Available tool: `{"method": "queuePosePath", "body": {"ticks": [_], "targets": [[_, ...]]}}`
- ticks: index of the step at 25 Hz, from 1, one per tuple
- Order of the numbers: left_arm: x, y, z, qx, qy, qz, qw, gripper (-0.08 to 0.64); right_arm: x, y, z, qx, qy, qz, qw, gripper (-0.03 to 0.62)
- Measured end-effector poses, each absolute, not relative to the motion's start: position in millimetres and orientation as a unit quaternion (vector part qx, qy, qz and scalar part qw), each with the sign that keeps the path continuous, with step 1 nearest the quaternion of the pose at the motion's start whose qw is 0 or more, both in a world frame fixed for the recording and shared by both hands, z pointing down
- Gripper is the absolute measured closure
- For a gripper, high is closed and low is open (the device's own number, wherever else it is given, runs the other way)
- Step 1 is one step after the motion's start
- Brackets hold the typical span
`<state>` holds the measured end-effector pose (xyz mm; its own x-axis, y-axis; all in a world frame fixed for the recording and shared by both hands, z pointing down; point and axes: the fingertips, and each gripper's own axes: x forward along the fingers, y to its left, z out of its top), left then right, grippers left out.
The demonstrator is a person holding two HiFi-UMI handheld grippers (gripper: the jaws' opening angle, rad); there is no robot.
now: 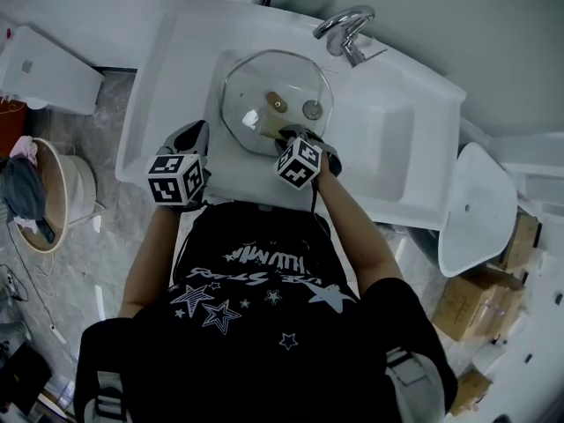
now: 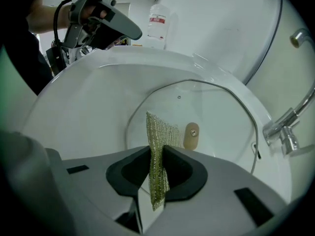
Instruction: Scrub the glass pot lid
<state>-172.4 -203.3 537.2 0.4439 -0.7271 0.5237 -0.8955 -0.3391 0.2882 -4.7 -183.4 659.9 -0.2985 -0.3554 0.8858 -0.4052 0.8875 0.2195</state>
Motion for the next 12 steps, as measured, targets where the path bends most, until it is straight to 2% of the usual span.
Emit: {"method": "queuePosePath", "body": {"ticks": [12], "targets": [[-164.7,-195.9,534.5,0.808,-0.499,0.149,0.276,0.551,-20.0,-134.5,667.9,0.15,-0.822,0.078,0.544,0.515]]}}
